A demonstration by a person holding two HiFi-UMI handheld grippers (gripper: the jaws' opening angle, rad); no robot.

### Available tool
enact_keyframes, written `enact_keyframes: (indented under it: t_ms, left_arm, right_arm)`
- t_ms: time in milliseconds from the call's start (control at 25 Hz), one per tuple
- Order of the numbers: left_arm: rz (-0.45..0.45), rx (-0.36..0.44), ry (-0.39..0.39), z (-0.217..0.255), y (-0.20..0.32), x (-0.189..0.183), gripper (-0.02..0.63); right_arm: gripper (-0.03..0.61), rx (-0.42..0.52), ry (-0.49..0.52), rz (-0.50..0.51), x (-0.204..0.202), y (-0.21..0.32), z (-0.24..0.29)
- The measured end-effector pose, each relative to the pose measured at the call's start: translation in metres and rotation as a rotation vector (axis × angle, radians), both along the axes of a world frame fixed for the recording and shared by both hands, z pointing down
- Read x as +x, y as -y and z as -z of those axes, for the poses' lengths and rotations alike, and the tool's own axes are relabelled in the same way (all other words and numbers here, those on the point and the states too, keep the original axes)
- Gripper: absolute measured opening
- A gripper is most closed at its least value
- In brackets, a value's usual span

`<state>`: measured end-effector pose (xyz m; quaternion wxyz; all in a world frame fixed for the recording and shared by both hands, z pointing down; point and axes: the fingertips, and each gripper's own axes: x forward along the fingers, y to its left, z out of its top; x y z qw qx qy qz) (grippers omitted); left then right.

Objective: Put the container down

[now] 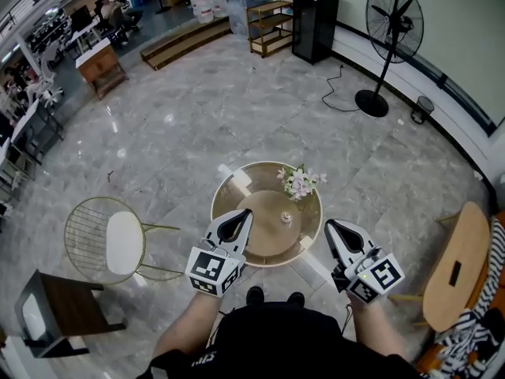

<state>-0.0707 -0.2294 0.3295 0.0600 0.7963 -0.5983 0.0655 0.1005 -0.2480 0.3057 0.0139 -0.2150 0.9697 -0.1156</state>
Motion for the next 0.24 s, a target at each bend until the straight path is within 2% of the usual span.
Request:
enact_keyframes:
  t_ms: [240]
  left_arm:
    - [-0.015,0.006,0.017,0.0019,-0.0030,0.0076,0.017]
  right_arm:
    - [0.012,-0.015,0.003,-0.007,0.0067,-0.0018,-0.0057]
